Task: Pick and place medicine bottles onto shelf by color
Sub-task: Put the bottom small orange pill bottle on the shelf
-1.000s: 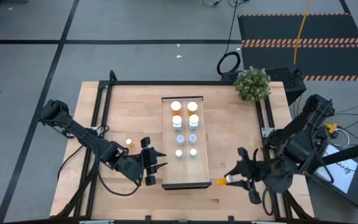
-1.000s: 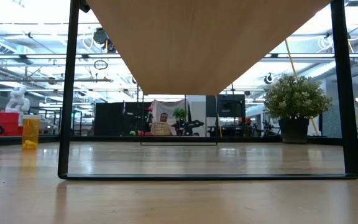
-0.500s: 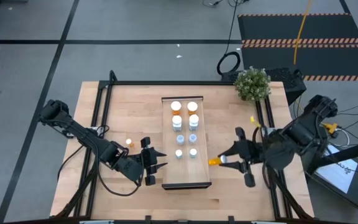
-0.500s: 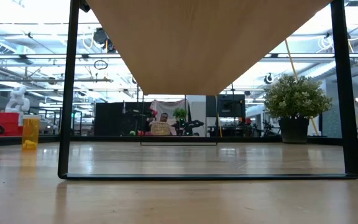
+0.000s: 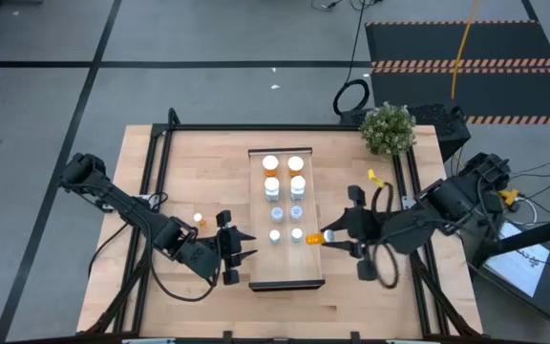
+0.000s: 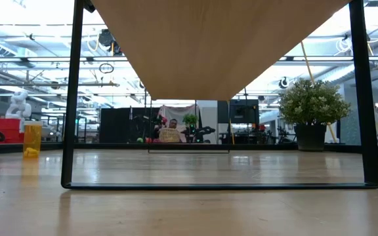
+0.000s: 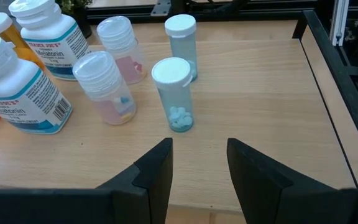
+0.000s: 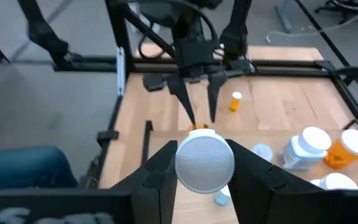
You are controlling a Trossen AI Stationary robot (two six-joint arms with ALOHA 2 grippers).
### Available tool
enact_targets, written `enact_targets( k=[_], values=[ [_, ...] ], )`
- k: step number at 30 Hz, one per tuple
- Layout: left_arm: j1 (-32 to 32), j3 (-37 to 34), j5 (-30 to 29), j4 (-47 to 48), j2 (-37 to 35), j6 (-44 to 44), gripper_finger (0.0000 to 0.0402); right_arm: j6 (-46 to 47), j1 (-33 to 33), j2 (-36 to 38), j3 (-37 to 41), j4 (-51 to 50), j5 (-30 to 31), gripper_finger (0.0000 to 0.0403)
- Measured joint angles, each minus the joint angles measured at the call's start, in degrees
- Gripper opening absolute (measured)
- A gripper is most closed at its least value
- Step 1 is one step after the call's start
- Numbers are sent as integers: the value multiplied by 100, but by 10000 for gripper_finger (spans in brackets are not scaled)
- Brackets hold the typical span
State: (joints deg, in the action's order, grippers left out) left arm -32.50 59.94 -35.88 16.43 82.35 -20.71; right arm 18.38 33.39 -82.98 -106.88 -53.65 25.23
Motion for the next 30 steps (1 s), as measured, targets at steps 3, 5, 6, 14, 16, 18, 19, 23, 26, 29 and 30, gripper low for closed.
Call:
enact_targets(
  k=[3, 5, 6, 14, 16, 18, 19, 23, 26, 29, 30],
  values=[
    [-1, 0, 0, 1, 0, 0, 154, 60, -14, -297, -331, -313, -1, 112],
    [-2, 0, 0, 0, 0, 0, 154, 114, -12, -432, -403, -346, -1, 112],
    [-2, 0, 0, 0, 0, 0, 154, 161, -12, -485, -406, -346, -7, 112],
    [-2, 0, 0, 0, 0, -2, 154, 694, -81, -807, -403, -744, -31, 112],
    [-2, 0, 0, 0, 0, -2, 154, 756, -110, -926, -403, -791, -43, 112],
    [-1, 0, 0, -4, 0, -4, 154, 796, -156, -1053, -401, -856, -168, 112],
    [-1, 0, 0, -3, 0, -7, 154, 794, -199, -1119, -401, -852, -254, 112],
    [-1, 0, 0, -6, 0, -41, 154, 792, -350, -1401, -401, -856, -568, 112],
    [1, 0, -2, -4, 0, -39, 154, 772, -453, -1633, -401, -856, -770, 112],
    [0, 0, 0, -4, 0, -39, 154, 752, -534, -1840, -401, -905, -911, 112],
    [1, 0, -2, -4, 0, -39, 154, 752, -557, -1907, -401, -944, -909, 112]
  ],
)
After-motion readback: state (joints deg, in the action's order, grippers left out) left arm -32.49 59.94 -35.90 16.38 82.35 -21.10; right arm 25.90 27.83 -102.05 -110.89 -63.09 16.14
